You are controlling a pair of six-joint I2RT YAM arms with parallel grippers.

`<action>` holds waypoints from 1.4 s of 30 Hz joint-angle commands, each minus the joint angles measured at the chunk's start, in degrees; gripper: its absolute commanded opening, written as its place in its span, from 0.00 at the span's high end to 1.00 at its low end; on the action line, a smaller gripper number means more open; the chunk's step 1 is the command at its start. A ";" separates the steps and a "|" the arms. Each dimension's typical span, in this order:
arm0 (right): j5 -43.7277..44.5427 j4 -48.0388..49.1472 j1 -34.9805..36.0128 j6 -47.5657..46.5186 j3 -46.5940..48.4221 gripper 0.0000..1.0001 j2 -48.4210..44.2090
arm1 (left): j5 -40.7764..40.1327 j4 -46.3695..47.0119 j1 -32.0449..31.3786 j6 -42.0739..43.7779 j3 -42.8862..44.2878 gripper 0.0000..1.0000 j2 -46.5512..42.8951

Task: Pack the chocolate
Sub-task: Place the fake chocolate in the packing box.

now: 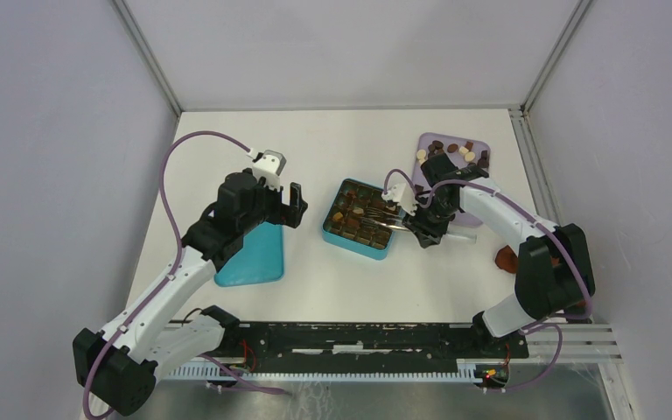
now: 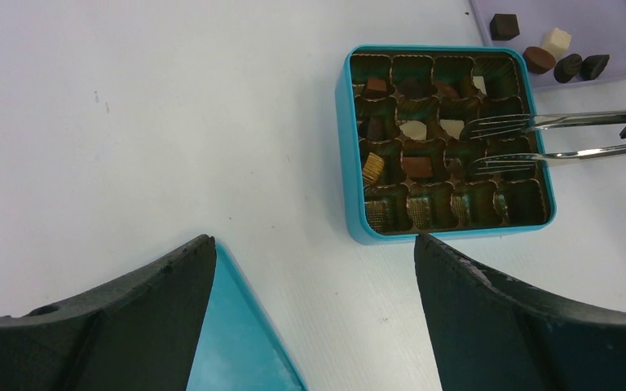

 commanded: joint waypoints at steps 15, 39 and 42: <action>-8.34 -3.26 -7.63 -0.70 8.87 0.59 -3.01 | 0.92 0.91 0.15 1.65 0.24 0.04 -1.10; 4.34 -2.27 -29.08 -10.77 6.38 0.58 4.70 | 1.13 0.73 0.19 1.51 0.24 0.04 -1.45; 5.19 -2.05 -29.10 -11.15 7.27 0.58 6.36 | 1.08 0.64 0.18 1.46 0.19 0.04 -1.57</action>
